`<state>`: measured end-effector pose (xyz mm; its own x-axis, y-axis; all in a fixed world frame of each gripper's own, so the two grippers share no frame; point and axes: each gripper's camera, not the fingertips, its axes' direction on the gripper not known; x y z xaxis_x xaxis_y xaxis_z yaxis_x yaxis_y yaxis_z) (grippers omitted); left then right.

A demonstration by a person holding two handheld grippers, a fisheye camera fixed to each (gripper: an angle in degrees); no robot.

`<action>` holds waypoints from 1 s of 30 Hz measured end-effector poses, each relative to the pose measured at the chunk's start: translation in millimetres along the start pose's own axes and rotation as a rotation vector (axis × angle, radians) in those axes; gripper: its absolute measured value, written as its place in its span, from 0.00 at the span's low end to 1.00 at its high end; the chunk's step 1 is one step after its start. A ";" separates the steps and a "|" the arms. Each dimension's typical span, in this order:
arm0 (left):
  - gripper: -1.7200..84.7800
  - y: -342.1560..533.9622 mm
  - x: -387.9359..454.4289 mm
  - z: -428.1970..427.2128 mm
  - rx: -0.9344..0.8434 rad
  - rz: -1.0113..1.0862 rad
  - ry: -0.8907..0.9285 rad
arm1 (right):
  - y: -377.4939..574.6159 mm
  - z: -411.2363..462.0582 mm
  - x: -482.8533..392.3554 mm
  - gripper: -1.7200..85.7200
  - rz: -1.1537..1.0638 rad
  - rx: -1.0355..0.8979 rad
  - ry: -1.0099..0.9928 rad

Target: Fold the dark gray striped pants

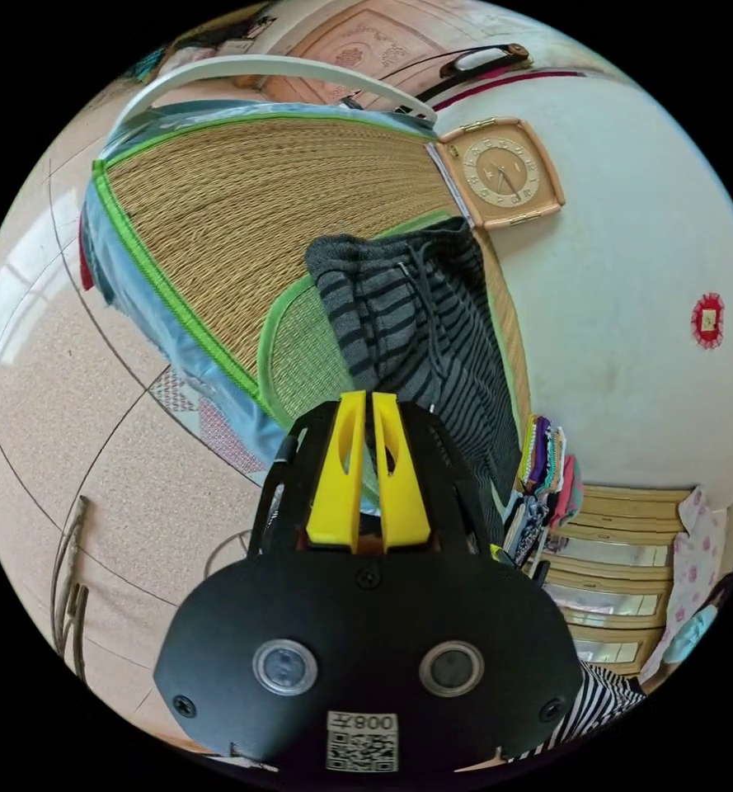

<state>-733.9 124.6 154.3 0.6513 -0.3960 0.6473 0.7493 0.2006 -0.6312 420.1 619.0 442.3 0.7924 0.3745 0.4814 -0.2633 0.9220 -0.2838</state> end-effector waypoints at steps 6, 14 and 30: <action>0.05 18.9 51.8 39.1 -0.069 0.207 -0.010 | 27.5 -44.5 47.7 0.10 0.104 0.125 0.046; 0.09 60.7 174.8 165.8 -0.460 0.614 0.002 | 49.2 -74.1 139.8 0.12 0.329 0.153 0.043; 0.12 192.9 348.6 312.2 -0.817 1.219 -0.020 | -2.5 -110.9 144.3 0.10 0.128 0.247 -0.232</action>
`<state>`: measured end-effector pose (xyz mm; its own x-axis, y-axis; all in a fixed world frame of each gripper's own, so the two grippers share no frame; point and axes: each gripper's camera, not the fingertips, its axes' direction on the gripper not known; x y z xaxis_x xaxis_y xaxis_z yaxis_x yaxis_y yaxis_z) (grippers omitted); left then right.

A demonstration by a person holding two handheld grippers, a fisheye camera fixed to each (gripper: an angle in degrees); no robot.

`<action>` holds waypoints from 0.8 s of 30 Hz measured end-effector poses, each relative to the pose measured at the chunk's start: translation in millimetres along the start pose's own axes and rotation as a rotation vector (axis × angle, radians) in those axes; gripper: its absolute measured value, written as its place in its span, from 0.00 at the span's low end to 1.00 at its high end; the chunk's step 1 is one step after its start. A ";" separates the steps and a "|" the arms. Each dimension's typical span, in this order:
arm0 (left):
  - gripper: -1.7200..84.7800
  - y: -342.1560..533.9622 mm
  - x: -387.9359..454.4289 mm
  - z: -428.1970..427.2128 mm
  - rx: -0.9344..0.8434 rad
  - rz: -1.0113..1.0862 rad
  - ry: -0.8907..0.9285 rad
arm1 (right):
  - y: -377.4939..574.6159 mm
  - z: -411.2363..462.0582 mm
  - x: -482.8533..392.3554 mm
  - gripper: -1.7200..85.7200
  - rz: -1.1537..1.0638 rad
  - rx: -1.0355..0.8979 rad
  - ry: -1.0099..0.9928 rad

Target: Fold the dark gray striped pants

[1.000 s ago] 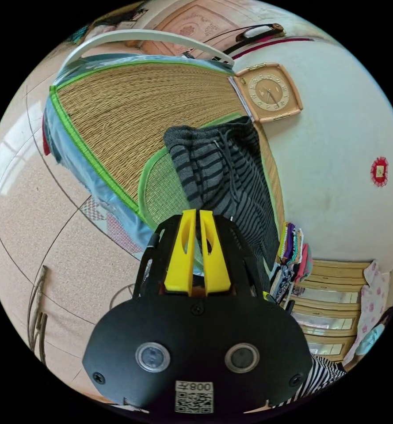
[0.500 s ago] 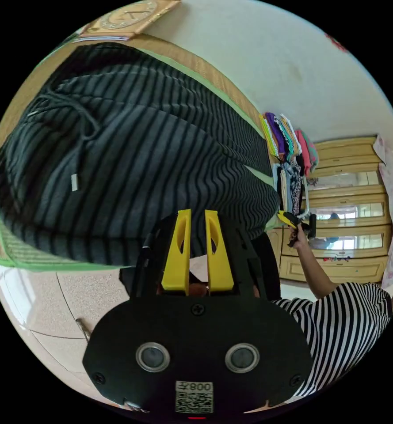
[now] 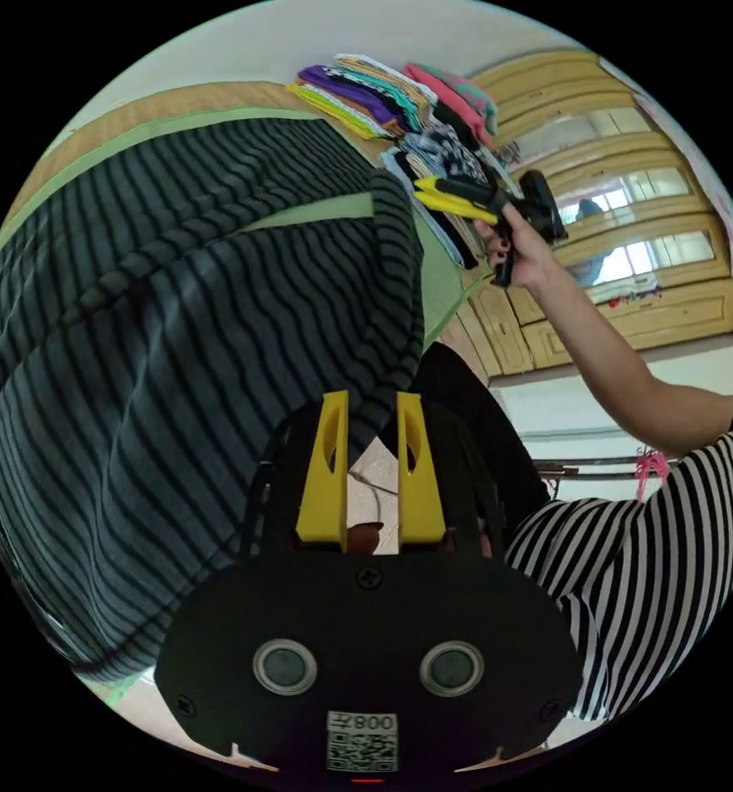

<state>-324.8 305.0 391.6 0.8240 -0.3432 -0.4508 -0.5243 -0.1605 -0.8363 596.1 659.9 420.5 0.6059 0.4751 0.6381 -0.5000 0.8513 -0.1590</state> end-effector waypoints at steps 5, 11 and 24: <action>0.12 -36.9 9.2 28.8 -0.069 -0.019 0.006 | 22.4 -23.4 29.6 0.11 0.064 0.048 0.067; 0.11 -57.9 14.6 33.4 -0.068 -0.049 0.026 | 24.2 -10.9 51.7 0.13 0.112 -0.066 0.094; 0.11 -96.7 34.2 35.3 -0.049 -0.091 0.044 | 7.6 -2.3 19.3 0.07 -0.064 -0.205 0.327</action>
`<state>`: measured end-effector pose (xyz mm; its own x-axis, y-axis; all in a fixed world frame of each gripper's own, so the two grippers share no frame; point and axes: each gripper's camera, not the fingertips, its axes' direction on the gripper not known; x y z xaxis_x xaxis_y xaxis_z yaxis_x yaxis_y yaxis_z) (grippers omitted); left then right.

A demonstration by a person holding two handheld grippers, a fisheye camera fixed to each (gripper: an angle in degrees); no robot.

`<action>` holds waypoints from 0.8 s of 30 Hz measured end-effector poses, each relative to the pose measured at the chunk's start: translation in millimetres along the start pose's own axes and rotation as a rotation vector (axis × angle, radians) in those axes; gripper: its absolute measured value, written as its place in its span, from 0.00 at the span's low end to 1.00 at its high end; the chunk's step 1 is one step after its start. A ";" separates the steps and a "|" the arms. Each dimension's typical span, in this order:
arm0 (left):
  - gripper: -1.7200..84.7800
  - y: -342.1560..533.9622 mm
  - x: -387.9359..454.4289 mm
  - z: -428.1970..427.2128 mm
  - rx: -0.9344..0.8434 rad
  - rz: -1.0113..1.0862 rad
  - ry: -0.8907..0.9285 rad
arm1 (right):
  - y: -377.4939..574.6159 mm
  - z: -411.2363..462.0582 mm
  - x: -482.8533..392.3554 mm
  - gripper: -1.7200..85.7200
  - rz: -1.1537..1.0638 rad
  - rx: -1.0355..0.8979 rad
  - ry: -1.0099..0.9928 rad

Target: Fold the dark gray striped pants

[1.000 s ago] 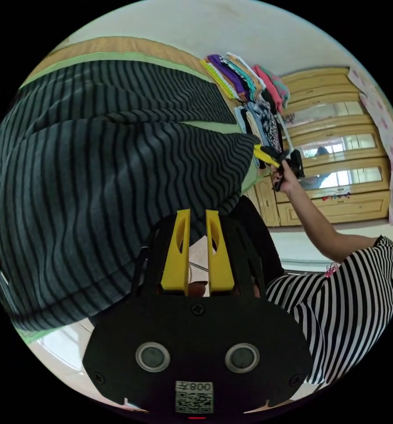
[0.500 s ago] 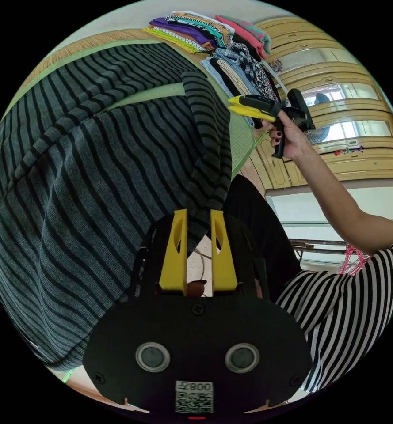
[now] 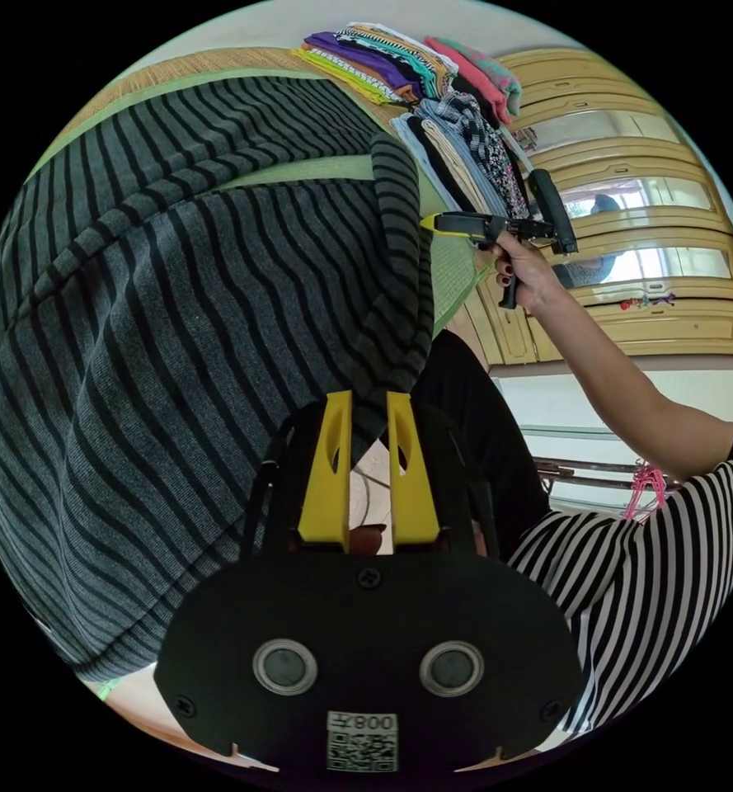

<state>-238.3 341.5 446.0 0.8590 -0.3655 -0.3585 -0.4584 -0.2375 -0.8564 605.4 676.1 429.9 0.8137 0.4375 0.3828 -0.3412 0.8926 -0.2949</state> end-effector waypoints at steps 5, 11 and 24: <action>0.10 -7.2 6.2 -18.4 0.079 -0.031 0.002 | 22.4 -56.5 11.6 0.05 0.011 0.068 -0.005; 0.10 -13.0 5.6 -25.6 0.098 -0.092 0.022 | 70.4 -68.9 55.0 0.04 0.181 0.026 -0.017; 0.07 2.3 -2.7 -65.5 0.154 -0.317 -0.148 | 32.6 -74.4 3.9 0.02 0.153 0.166 -0.010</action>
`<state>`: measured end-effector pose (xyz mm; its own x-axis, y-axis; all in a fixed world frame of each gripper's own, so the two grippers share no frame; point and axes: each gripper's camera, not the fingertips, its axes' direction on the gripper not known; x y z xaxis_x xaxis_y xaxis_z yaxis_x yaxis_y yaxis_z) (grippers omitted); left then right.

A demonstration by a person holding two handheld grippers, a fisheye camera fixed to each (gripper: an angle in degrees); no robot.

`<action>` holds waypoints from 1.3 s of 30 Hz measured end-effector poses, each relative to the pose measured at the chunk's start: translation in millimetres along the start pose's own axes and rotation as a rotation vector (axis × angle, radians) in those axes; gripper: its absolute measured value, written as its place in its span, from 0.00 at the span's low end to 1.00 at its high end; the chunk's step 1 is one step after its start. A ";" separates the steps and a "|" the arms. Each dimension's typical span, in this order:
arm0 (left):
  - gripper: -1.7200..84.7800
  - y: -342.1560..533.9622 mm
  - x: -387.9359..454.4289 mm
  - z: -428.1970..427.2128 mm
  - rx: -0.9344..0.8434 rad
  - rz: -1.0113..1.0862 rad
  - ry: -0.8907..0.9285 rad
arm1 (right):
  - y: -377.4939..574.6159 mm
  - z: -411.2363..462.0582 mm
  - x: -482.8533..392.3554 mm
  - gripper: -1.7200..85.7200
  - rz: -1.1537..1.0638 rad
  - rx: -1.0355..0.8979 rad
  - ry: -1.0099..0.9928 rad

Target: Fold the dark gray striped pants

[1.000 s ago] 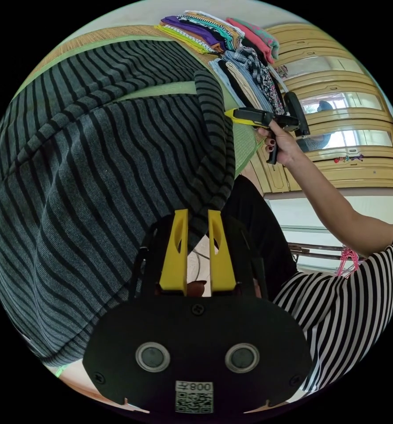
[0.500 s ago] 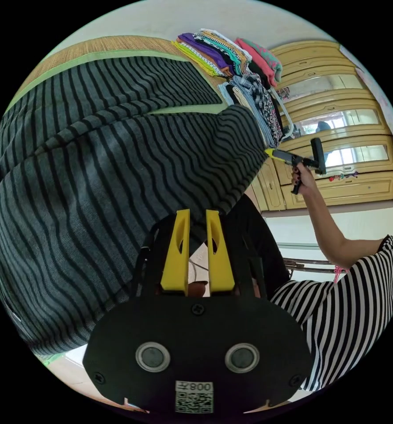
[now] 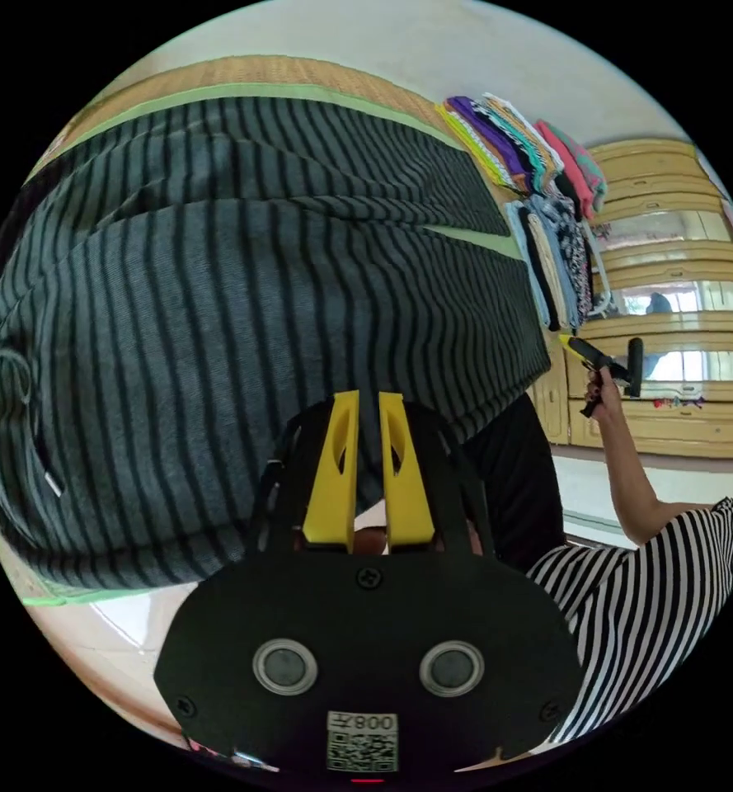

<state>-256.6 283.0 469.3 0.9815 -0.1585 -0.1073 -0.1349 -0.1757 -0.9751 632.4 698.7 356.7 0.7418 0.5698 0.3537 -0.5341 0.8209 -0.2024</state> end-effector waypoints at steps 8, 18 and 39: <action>0.02 3.2 19.5 -1.0 -0.021 -0.042 -0.095 | -36.6 61.9 -68.8 0.02 -0.159 -0.125 0.195; 0.05 -48.8 58.4 -52.1 0.119 0.120 -0.117 | -88.4 44.5 -112.6 0.03 -0.193 -0.055 0.121; 0.03 -132.9 90.4 -76.7 0.116 0.197 -0.289 | -319.5 159.7 -286.0 0.02 -0.483 -0.215 0.228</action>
<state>-160.4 217.5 604.0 0.9383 0.1055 -0.3292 -0.3250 -0.0554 -0.9441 526.2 267.3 466.0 0.9625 0.1026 0.2513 -0.0361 0.9660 -0.2562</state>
